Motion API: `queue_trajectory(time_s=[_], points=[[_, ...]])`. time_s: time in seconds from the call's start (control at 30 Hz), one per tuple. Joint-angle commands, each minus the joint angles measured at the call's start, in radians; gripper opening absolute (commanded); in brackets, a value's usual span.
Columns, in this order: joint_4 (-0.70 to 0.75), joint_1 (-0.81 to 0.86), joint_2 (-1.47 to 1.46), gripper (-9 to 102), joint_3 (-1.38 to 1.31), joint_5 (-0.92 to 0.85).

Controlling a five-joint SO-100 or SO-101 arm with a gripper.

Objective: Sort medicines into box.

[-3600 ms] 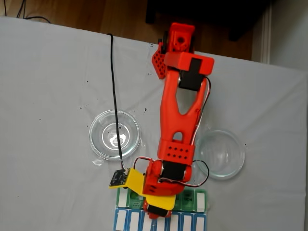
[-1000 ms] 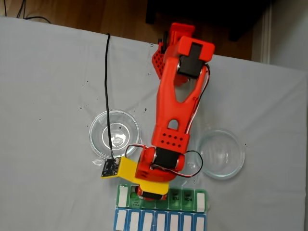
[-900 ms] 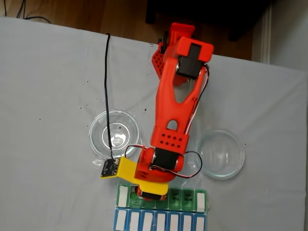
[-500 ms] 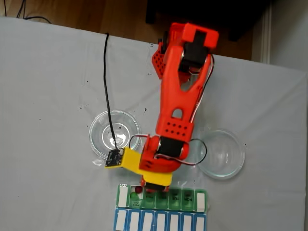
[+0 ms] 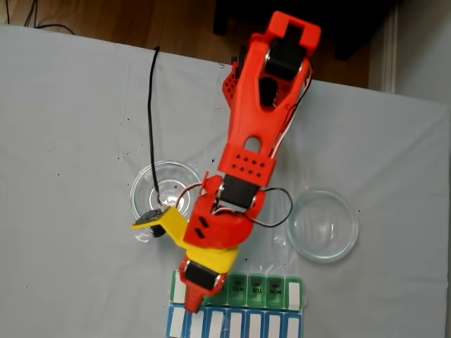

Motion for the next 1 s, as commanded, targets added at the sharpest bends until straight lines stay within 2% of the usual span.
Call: queue_trajectory(time_s=[0.0,0.13,0.33,0.5,0.7,0.97], points=[[0.043,0.003,-0.043,1,-0.137,-0.054],[0.186,-0.012,-0.097,1,-0.187,-0.13],[0.31,-0.029,-0.114,1,-0.212,-0.186],[0.532,-0.028,-0.236,1,-0.339,-0.221],[0.537,-0.026,-0.291,1,-0.368,-0.175],[0.492,-0.034,-0.227,1,-0.318,-0.163]])
